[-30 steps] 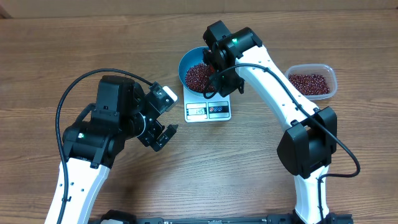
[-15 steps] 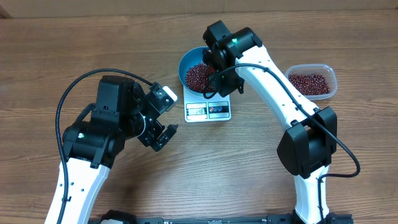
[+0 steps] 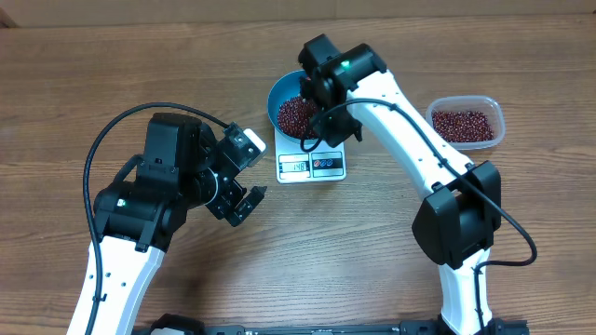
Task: Scoop item into bowl and weigh 150g on scale
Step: 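Tilt the red scoop with the right gripper to pour beans into the bowl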
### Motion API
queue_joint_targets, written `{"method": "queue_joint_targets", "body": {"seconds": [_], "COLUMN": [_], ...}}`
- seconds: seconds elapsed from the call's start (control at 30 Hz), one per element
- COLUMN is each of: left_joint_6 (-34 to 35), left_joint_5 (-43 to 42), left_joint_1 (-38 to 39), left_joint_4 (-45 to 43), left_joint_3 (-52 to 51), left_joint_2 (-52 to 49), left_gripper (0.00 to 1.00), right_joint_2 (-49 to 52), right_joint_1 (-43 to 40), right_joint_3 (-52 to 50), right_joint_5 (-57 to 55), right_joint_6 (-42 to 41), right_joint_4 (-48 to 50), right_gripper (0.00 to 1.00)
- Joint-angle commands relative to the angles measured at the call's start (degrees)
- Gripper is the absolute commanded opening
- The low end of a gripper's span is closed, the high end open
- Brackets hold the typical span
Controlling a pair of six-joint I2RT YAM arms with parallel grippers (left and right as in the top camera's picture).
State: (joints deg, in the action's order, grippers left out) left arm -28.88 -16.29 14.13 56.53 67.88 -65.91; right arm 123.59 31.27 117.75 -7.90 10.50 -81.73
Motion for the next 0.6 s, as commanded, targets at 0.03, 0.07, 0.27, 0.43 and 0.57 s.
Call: {"method": "queue_joint_targets", "body": {"seconds": [0.03,0.07,0.27,0.43,0.57], "left_joint_6": [0.6,0.6,0.6,0.6,0.6], "left_joint_5": [0.0,0.0,0.0,0.0,0.0], "left_joint_1": [-0.2,-0.2,-0.2,-0.2,-0.2], "left_joint_4": [-0.2,-0.2,-0.2,-0.2,-0.2], "left_joint_3": [1.3,1.3,1.3,1.3,1.3], "left_joint_2": [-0.1,-0.1,-0.1,-0.1,-0.1], "left_gripper": [1.0,1.0,1.0,1.0,1.0], "right_joint_2": [-2.8,-2.8,-2.8,-2.8,-2.8], "right_joint_1": [0.6,0.6,0.6,0.7,0.7], "right_joint_3": [2.0,2.0,2.0,2.0,2.0], "right_joint_5": [0.6,-0.1,-1.0,-1.1,-1.0], "right_joint_6": [-0.6,-0.6,-0.7,-0.7,-0.7], "right_joint_4": [0.2,0.2,0.4,0.4,0.5], "right_gripper": [0.04,0.04,0.04,0.04,0.04]}}
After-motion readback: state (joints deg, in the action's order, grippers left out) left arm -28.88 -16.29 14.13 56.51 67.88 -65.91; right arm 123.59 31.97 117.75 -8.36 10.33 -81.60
